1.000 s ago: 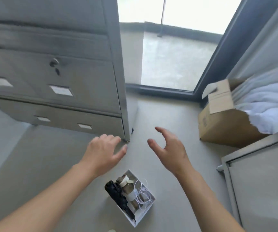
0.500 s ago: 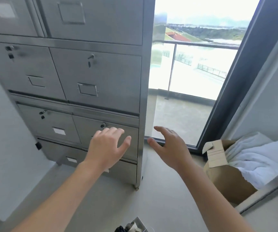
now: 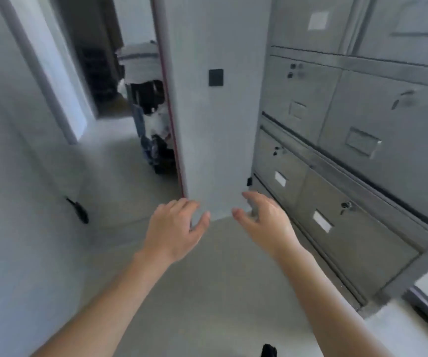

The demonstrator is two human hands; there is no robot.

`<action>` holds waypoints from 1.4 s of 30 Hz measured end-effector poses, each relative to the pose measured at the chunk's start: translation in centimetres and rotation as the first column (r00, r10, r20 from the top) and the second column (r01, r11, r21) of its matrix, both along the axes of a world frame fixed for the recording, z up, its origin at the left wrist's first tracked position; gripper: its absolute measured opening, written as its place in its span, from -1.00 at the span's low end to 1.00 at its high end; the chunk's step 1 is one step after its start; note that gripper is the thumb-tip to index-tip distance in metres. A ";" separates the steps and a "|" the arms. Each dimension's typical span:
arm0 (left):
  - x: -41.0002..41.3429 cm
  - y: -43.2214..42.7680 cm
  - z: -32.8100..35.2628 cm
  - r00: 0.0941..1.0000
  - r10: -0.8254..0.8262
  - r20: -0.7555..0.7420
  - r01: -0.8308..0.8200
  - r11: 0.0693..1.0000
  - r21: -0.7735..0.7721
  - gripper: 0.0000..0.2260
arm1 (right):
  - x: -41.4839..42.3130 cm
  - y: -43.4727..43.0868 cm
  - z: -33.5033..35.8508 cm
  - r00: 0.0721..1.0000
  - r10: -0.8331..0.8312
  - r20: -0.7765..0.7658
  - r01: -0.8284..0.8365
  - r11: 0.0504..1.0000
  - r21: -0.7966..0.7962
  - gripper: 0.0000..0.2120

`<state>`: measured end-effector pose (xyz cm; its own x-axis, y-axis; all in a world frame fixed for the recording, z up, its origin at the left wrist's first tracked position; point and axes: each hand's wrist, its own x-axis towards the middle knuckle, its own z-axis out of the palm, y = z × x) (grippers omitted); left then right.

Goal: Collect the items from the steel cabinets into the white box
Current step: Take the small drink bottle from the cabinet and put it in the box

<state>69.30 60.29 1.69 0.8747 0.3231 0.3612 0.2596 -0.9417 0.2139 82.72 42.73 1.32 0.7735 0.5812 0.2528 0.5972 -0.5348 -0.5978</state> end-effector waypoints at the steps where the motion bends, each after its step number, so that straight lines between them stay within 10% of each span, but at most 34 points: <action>1: -3.4 1.3 0.2 0.997 0.079 -0.019 -0.079 0.997 0.005 -0.46 | -2.1 2.6 0.1 0.997 0.082 -0.003 -0.082 0.997 0.010 -0.47; 12: -41.1 7.6 2.0 0.595 0.800 0.078 -0.803 0.596 0.022 -0.50 | -32.0 24.1 2.2 0.615 0.789 0.017 -0.786 0.610 0.102 -0.44; 21: -62.9 0.0 3.3 0.113 0.992 0.057 -0.993 0.111 0.024 -0.46 | -55.9 27.1 3.2 0.119 0.993 0.016 -0.983 0.116 0.142 -0.45; 30: -66.1 -6.2 3.7 -0.186 0.977 0.107 -0.982 -0.188 0.004 -0.42 | -63.7 26.4 4.1 -0.186 0.981 0.047 -0.970 -0.191 0.150 -0.43; 42: -62.3 -7.3 2.7 -0.252 0.962 0.108 -0.968 -0.252 -0.012 -0.44 | -61.5 27.3 3.0 -0.267 0.963 0.040 -0.954 -0.270 0.129 -0.39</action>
